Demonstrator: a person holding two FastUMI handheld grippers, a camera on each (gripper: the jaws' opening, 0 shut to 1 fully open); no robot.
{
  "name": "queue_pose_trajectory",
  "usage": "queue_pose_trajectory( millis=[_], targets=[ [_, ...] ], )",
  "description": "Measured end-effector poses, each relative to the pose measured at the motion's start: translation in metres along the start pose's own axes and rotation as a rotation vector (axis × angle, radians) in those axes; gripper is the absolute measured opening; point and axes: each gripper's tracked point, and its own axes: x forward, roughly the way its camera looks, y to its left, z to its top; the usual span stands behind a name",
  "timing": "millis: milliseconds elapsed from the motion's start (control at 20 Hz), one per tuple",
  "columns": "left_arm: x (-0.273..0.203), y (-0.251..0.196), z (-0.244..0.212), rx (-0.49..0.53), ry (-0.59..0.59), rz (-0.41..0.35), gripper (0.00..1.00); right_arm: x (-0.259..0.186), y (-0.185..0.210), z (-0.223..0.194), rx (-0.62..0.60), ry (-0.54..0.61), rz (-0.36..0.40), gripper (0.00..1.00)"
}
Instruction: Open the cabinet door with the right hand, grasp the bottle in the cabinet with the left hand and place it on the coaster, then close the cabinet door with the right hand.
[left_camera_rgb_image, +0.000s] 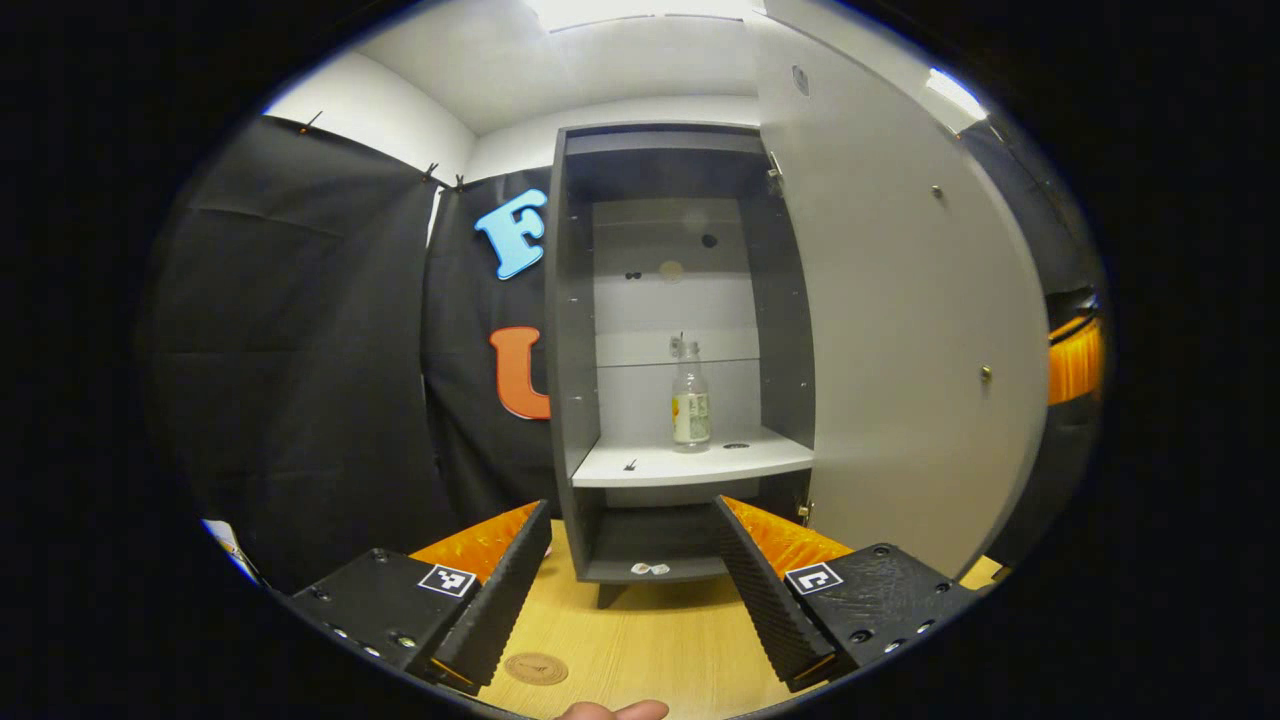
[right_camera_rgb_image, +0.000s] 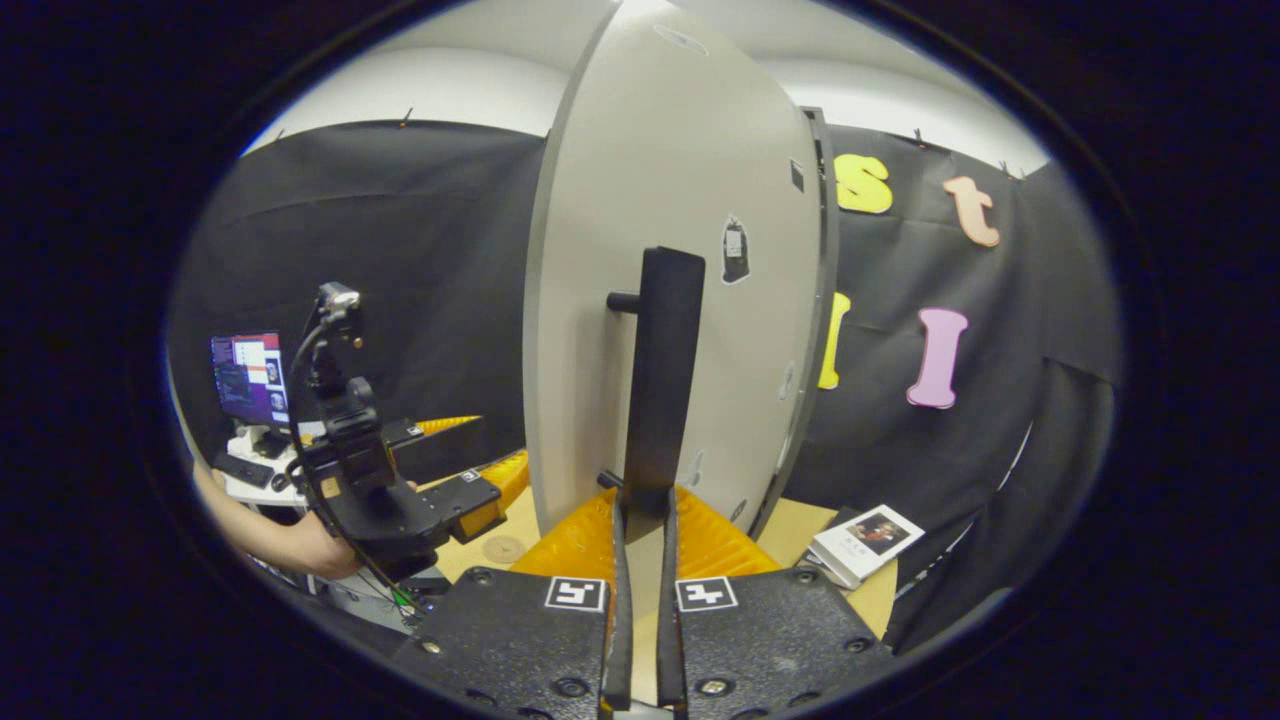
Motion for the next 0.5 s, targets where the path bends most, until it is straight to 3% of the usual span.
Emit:
queue_pose_trajectory(
  millis=[200,500],
  targets=[
    [0.052,-0.031,0.006,-0.037,-0.001,-0.08,0.96,-0.011,-0.025,-0.011,0.088,-0.022,-0.036,0.12],
    [0.129,-0.046,0.01,-0.038,-0.015,-0.126,0.96,-0.019,-0.046,-0.015,0.139,-0.055,-0.139,0.12]
  ],
)
